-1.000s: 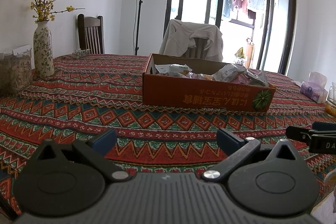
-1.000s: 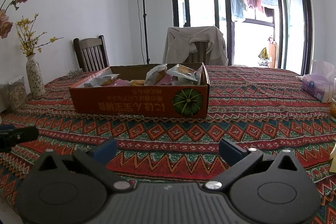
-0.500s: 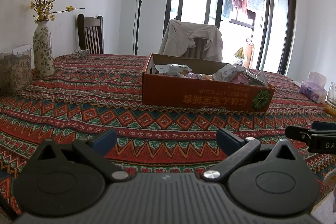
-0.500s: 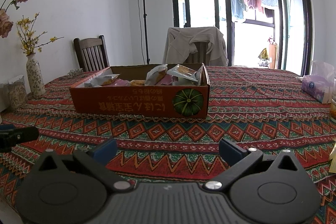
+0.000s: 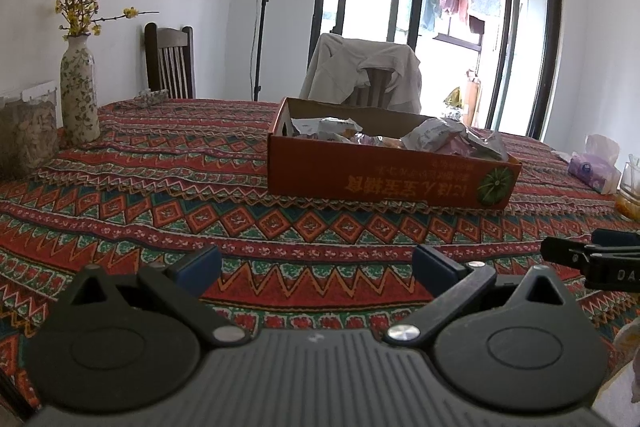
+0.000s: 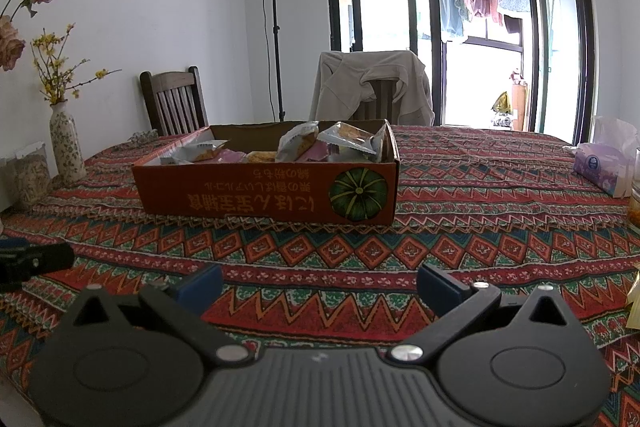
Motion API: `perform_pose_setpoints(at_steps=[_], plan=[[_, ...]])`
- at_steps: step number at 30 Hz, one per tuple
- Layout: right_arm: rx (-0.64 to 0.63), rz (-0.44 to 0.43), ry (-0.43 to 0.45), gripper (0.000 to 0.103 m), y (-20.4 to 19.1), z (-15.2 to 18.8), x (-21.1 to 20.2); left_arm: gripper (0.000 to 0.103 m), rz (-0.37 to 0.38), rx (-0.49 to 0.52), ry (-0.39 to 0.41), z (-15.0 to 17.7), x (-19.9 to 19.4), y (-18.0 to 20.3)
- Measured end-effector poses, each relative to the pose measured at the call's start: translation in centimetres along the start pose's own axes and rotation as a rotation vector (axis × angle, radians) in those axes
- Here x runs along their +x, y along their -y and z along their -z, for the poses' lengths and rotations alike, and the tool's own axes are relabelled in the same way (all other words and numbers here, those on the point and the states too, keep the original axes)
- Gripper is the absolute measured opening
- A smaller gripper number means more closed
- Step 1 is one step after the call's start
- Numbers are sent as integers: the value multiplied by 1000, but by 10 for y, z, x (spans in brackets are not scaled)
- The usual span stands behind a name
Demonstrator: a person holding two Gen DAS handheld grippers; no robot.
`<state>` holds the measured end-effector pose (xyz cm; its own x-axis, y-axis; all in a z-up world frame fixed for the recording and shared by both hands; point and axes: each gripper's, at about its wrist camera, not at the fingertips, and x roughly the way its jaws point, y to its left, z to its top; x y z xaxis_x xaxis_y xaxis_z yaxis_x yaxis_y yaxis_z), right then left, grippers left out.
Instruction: Organize snacks
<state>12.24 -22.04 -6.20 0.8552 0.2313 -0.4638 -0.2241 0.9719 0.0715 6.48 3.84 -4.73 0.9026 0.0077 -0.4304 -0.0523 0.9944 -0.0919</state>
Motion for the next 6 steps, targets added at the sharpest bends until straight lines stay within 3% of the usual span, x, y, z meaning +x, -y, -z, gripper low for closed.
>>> perform_pose_setpoints(at_steps=[6], plan=[[0, 0, -1, 103, 0, 1, 0, 103, 41, -18, -5, 0, -2, -3]])
